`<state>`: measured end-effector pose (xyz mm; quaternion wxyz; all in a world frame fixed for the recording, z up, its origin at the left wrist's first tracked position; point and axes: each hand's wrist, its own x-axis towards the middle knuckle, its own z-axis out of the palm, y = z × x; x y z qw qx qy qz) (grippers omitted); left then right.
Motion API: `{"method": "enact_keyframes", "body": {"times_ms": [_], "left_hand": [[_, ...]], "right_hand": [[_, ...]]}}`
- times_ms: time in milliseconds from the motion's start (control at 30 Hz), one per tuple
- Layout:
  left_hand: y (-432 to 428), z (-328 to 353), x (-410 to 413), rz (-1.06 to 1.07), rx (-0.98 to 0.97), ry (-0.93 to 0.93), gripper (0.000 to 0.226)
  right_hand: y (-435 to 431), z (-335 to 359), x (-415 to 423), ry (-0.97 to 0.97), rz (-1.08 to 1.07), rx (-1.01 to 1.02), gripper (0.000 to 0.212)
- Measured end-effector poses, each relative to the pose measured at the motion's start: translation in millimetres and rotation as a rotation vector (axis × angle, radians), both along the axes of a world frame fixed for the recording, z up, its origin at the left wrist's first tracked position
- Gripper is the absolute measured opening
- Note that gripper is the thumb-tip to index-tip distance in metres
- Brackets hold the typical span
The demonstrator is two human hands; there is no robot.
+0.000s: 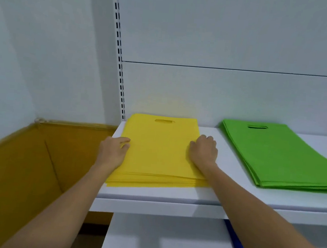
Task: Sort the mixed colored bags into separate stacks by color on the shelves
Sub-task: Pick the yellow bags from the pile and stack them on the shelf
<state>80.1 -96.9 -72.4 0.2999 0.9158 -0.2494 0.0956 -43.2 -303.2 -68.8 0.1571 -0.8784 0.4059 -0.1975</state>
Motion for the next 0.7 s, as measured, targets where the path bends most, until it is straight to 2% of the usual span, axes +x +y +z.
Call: {"method": "enact_keyframes", "body": {"times_ms": [67,233,333,467,700], "left_hand": [[2.6,-3.9,3.5,0.024,-0.126,-0.010,0.024],[1.0,-5.6,3.8,0.027,-0.235,-0.028,0.029],[0.1,-6.4,4.7,0.031,-0.294,-0.014,0.033],[1.0,-4.7,2.4,0.087,-0.370,0.096,0.035],[2.6,-4.6,3.1,0.129,-0.369,0.178,0.035]], "right_hand": [[-0.9,0.4,3.4,-0.030,-0.004,-0.033,0.030],[-1.2,3.3,2.4,-0.149,-0.013,-0.018,0.028],[-0.7,3.7,1.0,-0.132,-0.020,-0.086,0.025],[0.8,3.0,1.0,-0.111,-0.036,-0.182,0.022],[1.5,-0.1,2.5,-0.137,-0.023,-0.274,0.024]]}}
